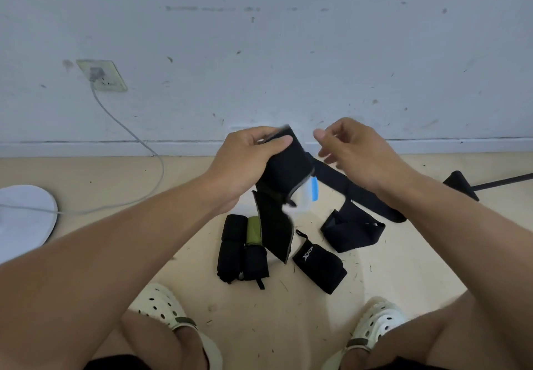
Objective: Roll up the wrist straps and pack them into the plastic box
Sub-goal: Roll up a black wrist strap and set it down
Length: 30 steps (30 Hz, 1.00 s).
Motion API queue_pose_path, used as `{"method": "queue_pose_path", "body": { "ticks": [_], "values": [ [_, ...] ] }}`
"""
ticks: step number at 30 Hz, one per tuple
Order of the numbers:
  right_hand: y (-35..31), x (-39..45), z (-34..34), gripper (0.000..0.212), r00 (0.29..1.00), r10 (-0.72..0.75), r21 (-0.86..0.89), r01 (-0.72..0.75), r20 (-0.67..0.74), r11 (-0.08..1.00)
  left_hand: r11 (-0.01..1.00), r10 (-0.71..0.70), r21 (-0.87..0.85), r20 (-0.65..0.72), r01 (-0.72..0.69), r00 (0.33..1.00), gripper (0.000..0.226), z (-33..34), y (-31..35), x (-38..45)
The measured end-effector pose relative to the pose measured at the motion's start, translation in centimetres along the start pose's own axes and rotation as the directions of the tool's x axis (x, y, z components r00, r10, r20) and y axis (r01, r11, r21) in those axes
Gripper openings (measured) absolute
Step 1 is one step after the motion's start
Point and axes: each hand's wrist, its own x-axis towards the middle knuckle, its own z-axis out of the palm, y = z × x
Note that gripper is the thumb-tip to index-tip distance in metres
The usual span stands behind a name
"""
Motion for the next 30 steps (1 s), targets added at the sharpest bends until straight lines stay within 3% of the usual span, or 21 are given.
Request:
{"method": "queue_pose_path", "body": {
  "ticks": [1, 4, 7, 9, 12, 16, 19, 21, 26, 30],
  "values": [
    [0.0, 0.0, -0.2, 0.014, 0.999, -0.028, -0.038, 0.029, 0.02, 0.999, 1.0, -0.001, 0.026, 0.01, 0.001, 1.0, 0.011, 0.0, 0.1, -0.1],
    [0.5, 0.3, -0.5, 0.059, 0.942, -0.07, -0.134, 0.119, 0.327, 0.984, 0.994, 0.007, 0.105, 0.108, -0.019, 0.994, 0.019, 0.0, 0.3, -0.4],
    [0.9, -0.1, -0.6, 0.046, 0.763, -0.01, -0.152, 0.141, 0.646, 0.978, 0.987, 0.004, 0.158, 0.166, -0.03, 0.986, 0.021, 0.0, 0.3, -0.4],
    [0.8, -0.4, -1.1, 0.032, 0.689, 0.007, -0.09, 0.085, 0.725, 0.992, 0.979, -0.021, 0.202, 0.162, -0.013, 0.987, 0.022, -0.1, 0.3, -0.4],
    [0.8, -0.5, -2.3, 0.023, 0.665, 0.008, -0.023, 0.015, 0.747, 1.0, 0.96, -0.078, 0.276, 0.117, 0.043, 0.99, 0.027, -0.5, 0.2, -0.1],
    [0.9, -0.4, -3.5, 0.035, 0.686, 0.029, 0.056, -0.1, 0.727, 0.993, 0.913, -0.105, 0.394, -0.02, 0.105, 0.994, 0.022, -1.0, -0.5, 0.5],
    [0.8, -0.3, -3.5, 0.019, 0.754, -0.031, 0.201, -0.135, 0.657, 0.97, 0.92, -0.097, 0.375, -0.052, 0.109, 0.994, 0.013, -1.1, -0.7, 0.7],
    [0.7, -0.2, -3.2, 0.022, 0.794, -0.03, 0.277, -0.176, 0.607, 0.945, 0.933, -0.067, 0.353, -0.015, 0.068, 0.998, 0.021, -0.9, -0.8, 0.7],
    [0.8, 0.2, -2.6, 0.021, 0.817, -0.036, 0.375, -0.224, 0.575, 0.899, 0.969, -0.077, 0.245, 0.205, 0.025, 0.976, 0.035, 0.4, -0.3, -0.2],
    [1.1, 0.4, -2.3, 0.022, 0.842, -0.027, 0.406, -0.232, 0.539, 0.884, 0.972, -0.071, 0.235, 0.265, 0.007, 0.962, 0.028, 0.9, -0.3, -0.7]
  ]
}}
